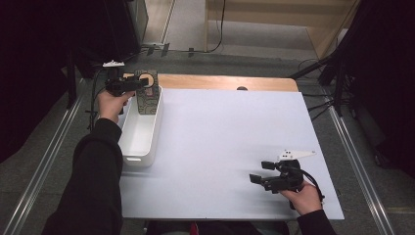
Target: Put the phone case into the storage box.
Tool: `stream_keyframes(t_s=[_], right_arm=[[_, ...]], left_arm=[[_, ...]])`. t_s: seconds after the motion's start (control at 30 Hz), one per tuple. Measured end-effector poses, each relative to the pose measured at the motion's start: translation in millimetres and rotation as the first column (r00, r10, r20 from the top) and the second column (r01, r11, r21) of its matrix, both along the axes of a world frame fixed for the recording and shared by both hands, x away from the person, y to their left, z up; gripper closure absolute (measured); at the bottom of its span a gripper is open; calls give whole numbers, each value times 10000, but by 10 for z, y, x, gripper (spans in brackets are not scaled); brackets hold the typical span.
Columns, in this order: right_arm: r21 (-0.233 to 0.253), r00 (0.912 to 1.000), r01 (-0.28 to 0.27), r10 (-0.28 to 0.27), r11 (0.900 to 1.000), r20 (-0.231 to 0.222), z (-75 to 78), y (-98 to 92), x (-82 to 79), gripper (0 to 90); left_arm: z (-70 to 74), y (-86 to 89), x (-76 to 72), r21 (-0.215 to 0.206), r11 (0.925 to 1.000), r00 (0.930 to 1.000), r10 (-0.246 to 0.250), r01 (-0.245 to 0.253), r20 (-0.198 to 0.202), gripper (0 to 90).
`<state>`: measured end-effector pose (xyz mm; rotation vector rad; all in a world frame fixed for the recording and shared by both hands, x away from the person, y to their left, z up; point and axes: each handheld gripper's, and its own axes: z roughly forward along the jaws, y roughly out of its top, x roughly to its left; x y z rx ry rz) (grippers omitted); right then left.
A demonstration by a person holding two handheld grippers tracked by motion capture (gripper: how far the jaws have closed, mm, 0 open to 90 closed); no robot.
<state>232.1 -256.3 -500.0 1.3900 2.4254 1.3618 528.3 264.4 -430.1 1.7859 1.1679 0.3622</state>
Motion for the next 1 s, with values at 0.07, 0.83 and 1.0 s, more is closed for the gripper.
stream_keyframes(t_s=[0.07,0.83,1.0], right_arm=[[-4,10000,2,-2,10000,18,-1,-2,2,170],[-43,9999,-165,165,9999,-31,10,47,55,170],[-83,9997,-240,239,9997,-54,10,64,85,170]], left_arm=[[4,17,-1,-127,9999,9999,5,-7,-116,358],[211,267,-218,-66,9999,9961,121,-127,-879,307],[256,330,-308,-224,9997,9942,115,-140,-1071,306]])
